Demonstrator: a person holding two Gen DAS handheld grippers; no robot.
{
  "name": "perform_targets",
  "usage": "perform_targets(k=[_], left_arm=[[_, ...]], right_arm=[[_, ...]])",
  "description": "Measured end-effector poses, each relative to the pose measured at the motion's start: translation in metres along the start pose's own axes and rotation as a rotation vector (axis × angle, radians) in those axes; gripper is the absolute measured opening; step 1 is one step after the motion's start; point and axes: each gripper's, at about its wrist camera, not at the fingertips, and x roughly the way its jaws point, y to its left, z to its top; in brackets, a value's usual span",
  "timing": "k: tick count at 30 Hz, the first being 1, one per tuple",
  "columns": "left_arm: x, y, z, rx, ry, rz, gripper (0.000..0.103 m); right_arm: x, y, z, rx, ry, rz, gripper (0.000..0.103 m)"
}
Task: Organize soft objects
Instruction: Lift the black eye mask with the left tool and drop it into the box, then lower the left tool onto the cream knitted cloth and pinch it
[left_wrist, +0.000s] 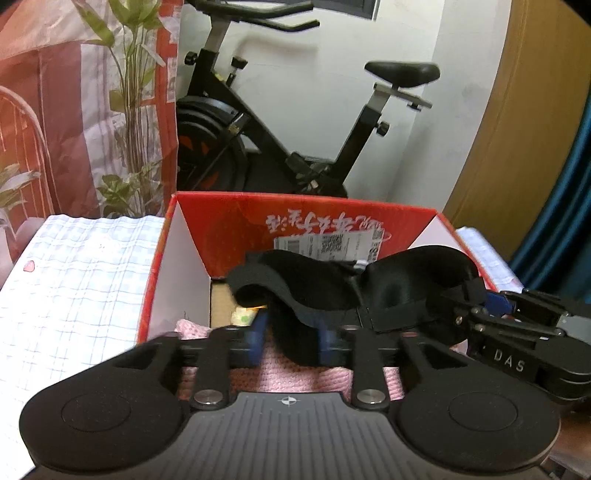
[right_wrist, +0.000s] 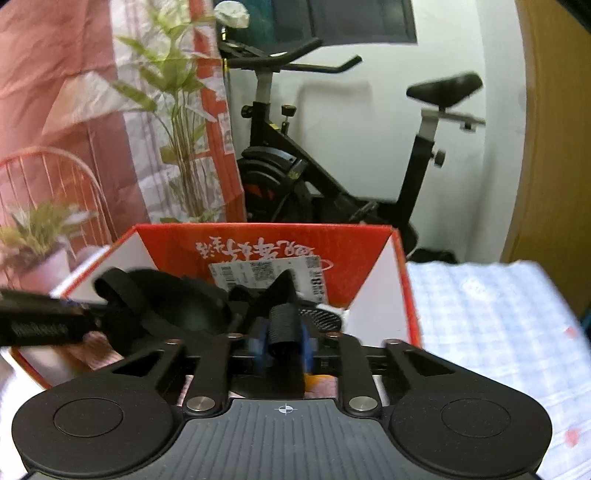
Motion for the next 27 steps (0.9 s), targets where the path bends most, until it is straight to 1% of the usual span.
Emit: perform_targets(k=[1,2,4,5,6,7,9,12,14,16,18,20,23,27], left_arm=[[-0.005,0.001,0.0,0.002,-0.011,-0.003,0.049],[-0.01,0.001,-0.001,0.006,-0.022,-0.005,0.051],[-0.023,0.003,-0.002,0.016,-0.044,-0.015,0.062],[-0.031,0.004,-0.004,0.023,-0.063,-0.029,0.065],[-0.037,0.005,-0.006,0.029,-0.08,-0.039,0.07],[-0.045,0.006,-0.009,0.032,-0.098,-0.043,0.072],[-0.058,0.009,-0.015,0.034,-0.118,-0.053,0.073],[-0.08,0.016,-0.032,0.026,-0.139,-0.072,0.073],[-0.094,0.021,-0.05,0.026,-0.154,-0.078,0.073],[-0.103,0.028,-0.065,0.019,-0.155,-0.067,0.073],[-0.107,0.036,-0.081,0.001,-0.146,-0.06,0.073],[-0.106,0.044,-0.094,-0.01,-0.13,-0.049,0.073],[-0.095,0.053,-0.107,-0.033,-0.081,-0.029,0.073],[-0.079,0.056,-0.126,-0.062,-0.038,-0.02,0.073]], right_arm=[[-0.002,0.0,0.001,-0.007,-0.003,-0.001,0.035],[-0.005,0.0,0.001,-0.01,-0.009,-0.004,0.038],[-0.013,0.001,0.002,-0.02,-0.025,-0.022,0.057],[-0.018,0.002,0.002,-0.027,-0.041,-0.029,0.062],[-0.023,0.002,0.002,-0.033,-0.058,-0.03,0.069],[-0.029,0.001,0.001,-0.04,-0.072,-0.027,0.076],[-0.038,0.003,-0.002,-0.059,-0.088,-0.039,0.082],[-0.055,0.004,-0.009,-0.087,-0.105,-0.034,0.084],[-0.07,0.005,-0.016,-0.113,-0.139,-0.034,0.084],[-0.088,0.003,-0.027,-0.125,-0.167,-0.004,0.085],[-0.103,-0.003,-0.038,-0.102,-0.178,0.022,0.085],[-0.113,-0.008,-0.045,-0.072,-0.17,0.031,0.085],[-0.122,-0.015,-0.063,-0.031,-0.145,0.053,0.084],[-0.12,-0.015,-0.094,0.007,-0.068,0.062,0.082]])
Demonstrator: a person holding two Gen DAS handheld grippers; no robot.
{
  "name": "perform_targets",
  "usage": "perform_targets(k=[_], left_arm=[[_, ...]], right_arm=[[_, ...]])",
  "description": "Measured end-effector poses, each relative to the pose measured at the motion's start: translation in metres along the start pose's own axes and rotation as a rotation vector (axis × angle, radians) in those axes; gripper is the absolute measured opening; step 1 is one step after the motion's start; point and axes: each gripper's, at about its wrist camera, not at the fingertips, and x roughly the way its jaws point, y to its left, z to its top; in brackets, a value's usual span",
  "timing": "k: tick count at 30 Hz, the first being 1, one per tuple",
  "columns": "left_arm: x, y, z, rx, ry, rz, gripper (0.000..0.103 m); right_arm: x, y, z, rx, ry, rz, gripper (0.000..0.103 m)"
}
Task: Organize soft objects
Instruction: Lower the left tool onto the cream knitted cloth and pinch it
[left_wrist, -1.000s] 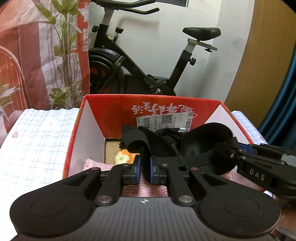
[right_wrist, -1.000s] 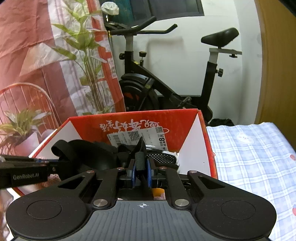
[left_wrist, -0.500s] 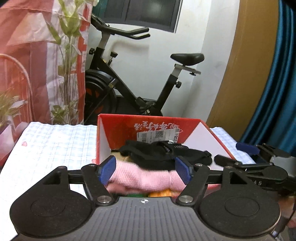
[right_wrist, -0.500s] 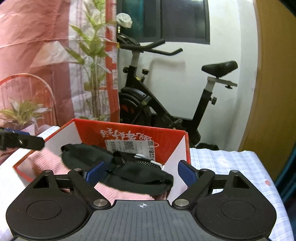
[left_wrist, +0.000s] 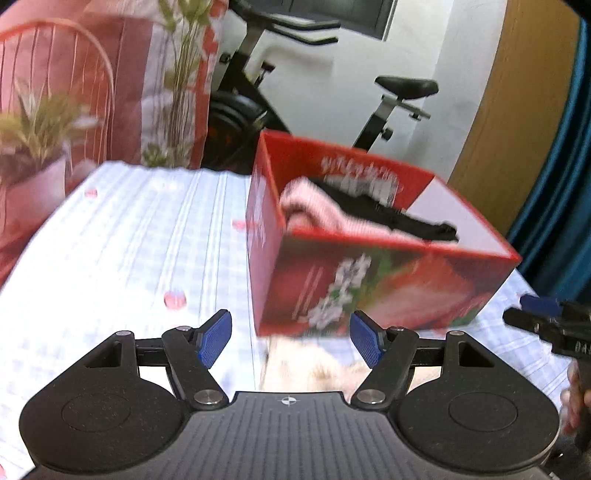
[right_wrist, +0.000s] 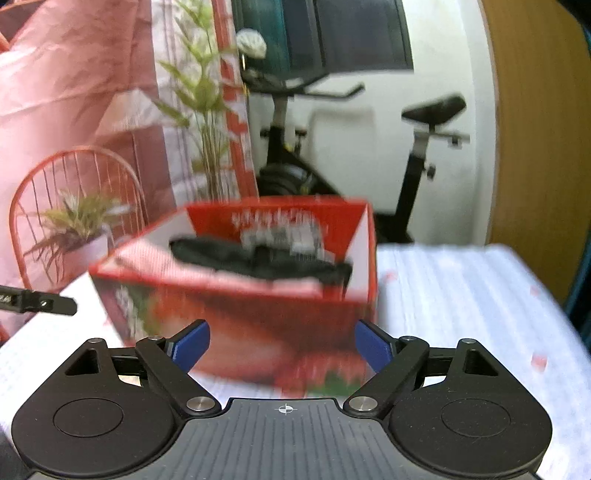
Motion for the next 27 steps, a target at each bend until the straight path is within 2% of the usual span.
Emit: perform_targets(k=[4,9,11,12,13,15,18,22,27], left_arm=[[0.017,-0.001,-0.018,-0.013,0.036,0.014,0.073],[0.036,0.009,-0.023,-0.069,0.066,0.036,0.07],[0.042,0.008,-0.025,-0.061,0.086,0.033,0.056],[0.044,0.004,-0.027,-0.033,0.102,0.042,0.04],[0.047,-0.002,-0.029,-0.004,0.12,0.052,0.031],[0.045,-0.009,-0.036,0.032,0.126,0.053,0.025],[0.043,-0.015,-0.04,0.038,0.13,0.053,0.024],[0.041,-0.017,-0.046,-0.002,0.131,0.036,0.023],[0.039,-0.029,-0.058,-0.009,0.111,0.039,0.023]], right_arm=[[0.008,0.003,-0.035,0.045,0.09,0.007,0.079],[0.018,0.006,-0.062,0.097,0.163,0.014,0.073],[0.019,0.005,-0.066,0.119,0.166,0.014,0.072],[0.02,0.004,-0.067,0.129,0.163,0.013,0.07],[0.019,0.002,-0.069,0.144,0.162,0.016,0.067],[0.021,-0.001,-0.072,0.162,0.172,0.025,0.061],[0.022,-0.006,-0.08,0.164,0.182,0.019,0.055],[0.02,-0.013,-0.083,0.19,0.163,0.028,0.048],[0.011,-0.021,-0.087,0.197,0.148,0.033,0.045]])
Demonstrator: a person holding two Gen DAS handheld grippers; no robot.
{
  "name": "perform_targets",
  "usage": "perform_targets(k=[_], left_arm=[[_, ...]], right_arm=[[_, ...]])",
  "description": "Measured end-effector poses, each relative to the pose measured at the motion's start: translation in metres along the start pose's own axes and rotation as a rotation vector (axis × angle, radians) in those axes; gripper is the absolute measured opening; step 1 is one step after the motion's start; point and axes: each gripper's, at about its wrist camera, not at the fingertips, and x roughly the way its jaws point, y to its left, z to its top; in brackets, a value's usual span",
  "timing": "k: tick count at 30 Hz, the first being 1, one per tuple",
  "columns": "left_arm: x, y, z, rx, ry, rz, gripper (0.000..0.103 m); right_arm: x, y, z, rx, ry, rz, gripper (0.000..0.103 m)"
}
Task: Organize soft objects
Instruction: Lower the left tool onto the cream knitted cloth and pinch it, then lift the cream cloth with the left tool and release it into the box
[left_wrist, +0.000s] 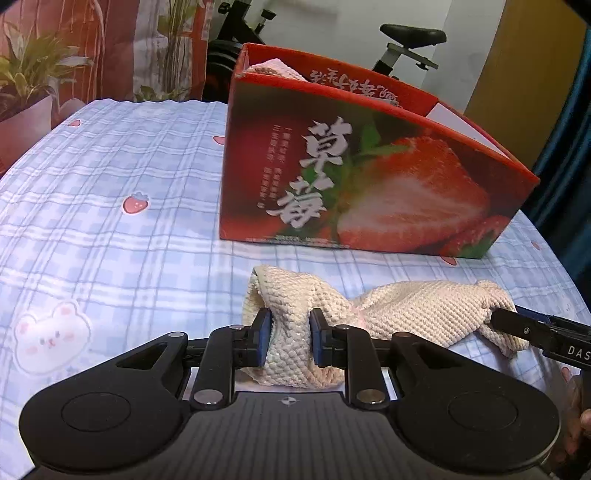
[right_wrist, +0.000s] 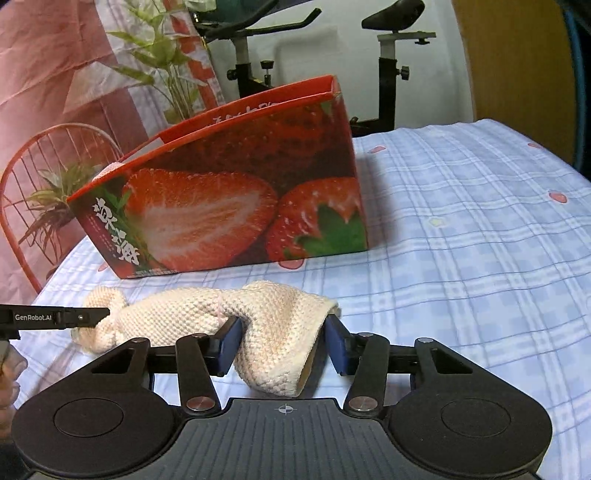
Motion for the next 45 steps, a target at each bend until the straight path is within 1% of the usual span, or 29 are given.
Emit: perform_targets(k=[3,8,13,17,23,26,28,29,31,34,37,41,45], left_arm=[[-0.003,0.0,-0.01,-0.032,-0.028,0.0,0.024],[-0.004,0.006,-0.013,-0.057,-0.04,-0.021,0.025],[-0.006,0.004,-0.016,-0.045,-0.052,-0.018,0.025],[-0.008,0.007,-0.019,-0.057,-0.058,-0.026,0.024],[-0.009,0.005,-0.021,-0.05,-0.064,-0.017,0.023],[-0.012,0.005,-0.02,-0.059,-0.063,-0.018,0.021],[-0.017,0.006,-0.018,-0.064,-0.067,-0.022,0.015],[-0.02,0.006,-0.017,-0.064,-0.069,-0.029,0.014],[-0.028,0.007,-0.012,-0.064,-0.091,-0.041,0.013],[-0.048,0.007,-0.001,-0.058,-0.144,-0.05,0.013],[-0.072,0.005,0.014,-0.033,-0.219,-0.055,0.013],[-0.095,-0.001,0.042,0.038,-0.298,-0.033,0.013],[-0.102,-0.005,0.079,0.062,-0.337,-0.027,0.013]], right_arm=[[-0.002,-0.004,-0.003,0.003,-0.013,0.003,0.042],[-0.002,-0.004,-0.006,-0.008,-0.023,0.002,0.039],[-0.002,-0.004,-0.007,-0.005,-0.034,0.018,0.031],[-0.002,-0.004,-0.007,-0.009,-0.036,0.024,0.029],[-0.002,-0.004,-0.008,-0.005,-0.038,0.032,0.027],[-0.003,-0.003,-0.008,0.001,-0.041,0.044,0.025],[-0.005,-0.003,-0.007,0.006,-0.048,0.056,0.024],[-0.006,-0.003,-0.006,0.005,-0.055,0.06,0.024],[-0.012,0.0,-0.003,0.0,-0.078,0.073,0.024],[-0.023,0.008,0.005,-0.036,-0.125,0.088,0.024],[-0.04,0.018,0.019,-0.087,-0.198,0.107,0.024],[-0.058,0.029,0.041,-0.14,-0.277,0.138,0.024],[-0.07,0.041,0.072,-0.177,-0.327,0.157,0.024]])
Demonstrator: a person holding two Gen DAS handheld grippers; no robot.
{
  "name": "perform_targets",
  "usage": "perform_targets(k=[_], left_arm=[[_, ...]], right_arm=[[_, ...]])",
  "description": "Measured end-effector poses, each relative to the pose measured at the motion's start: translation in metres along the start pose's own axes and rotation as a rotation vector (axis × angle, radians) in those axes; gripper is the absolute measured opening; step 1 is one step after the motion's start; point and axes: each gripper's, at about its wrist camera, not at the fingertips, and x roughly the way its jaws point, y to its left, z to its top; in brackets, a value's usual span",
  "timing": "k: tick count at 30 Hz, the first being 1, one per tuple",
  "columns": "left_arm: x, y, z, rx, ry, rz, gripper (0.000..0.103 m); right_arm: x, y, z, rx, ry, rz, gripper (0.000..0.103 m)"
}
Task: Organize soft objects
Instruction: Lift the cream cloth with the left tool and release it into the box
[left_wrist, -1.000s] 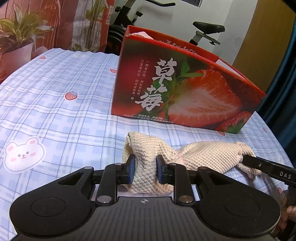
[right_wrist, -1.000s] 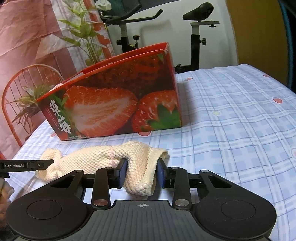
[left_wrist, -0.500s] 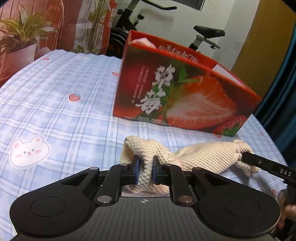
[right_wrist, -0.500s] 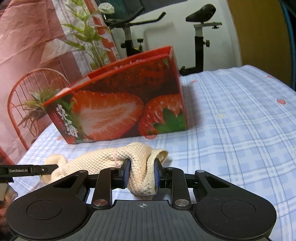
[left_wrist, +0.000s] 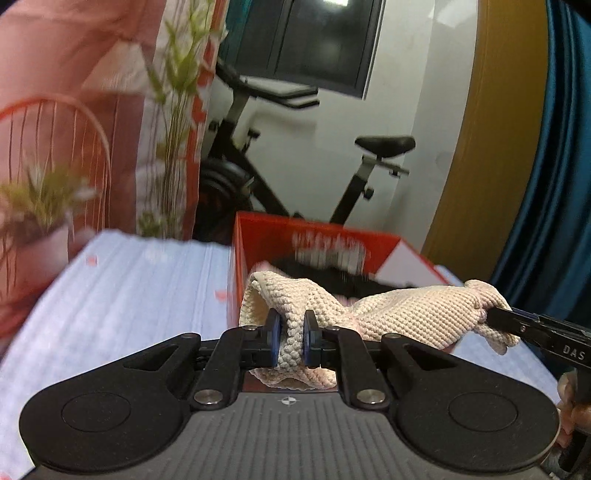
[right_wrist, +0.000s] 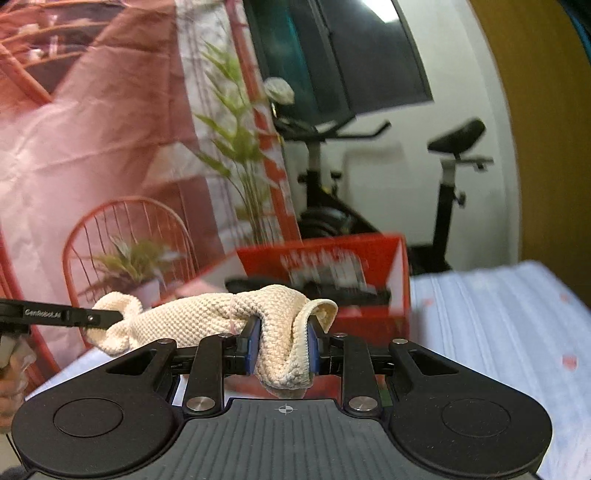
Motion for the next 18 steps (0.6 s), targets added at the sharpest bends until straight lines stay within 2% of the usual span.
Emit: perform_targets(k=[5,9,14,18], left_arm=[[0.022,-0.008,0.034,0.033,0.011,-0.003,0.013],[0.048,-0.012,0.046,0.045,0.049,0.01,0.013],[0.081,-0.012,0.055,0.021,0.105,0.037,0.013],[0.105,-0.01,0.058,-0.003,0.156,0.062,0.013]], right_arm=[[0.011,-0.002,0.04,-0.009,-0.022,-0.004,0.024],[0.03,-0.013,0.062,0.005,0.012,-0.025,0.024],[0.064,-0.022,0.072,-0.029,0.076,-0.074,0.024],[0.097,-0.034,0.071,-0.002,0.136,-0.114,0.021]])
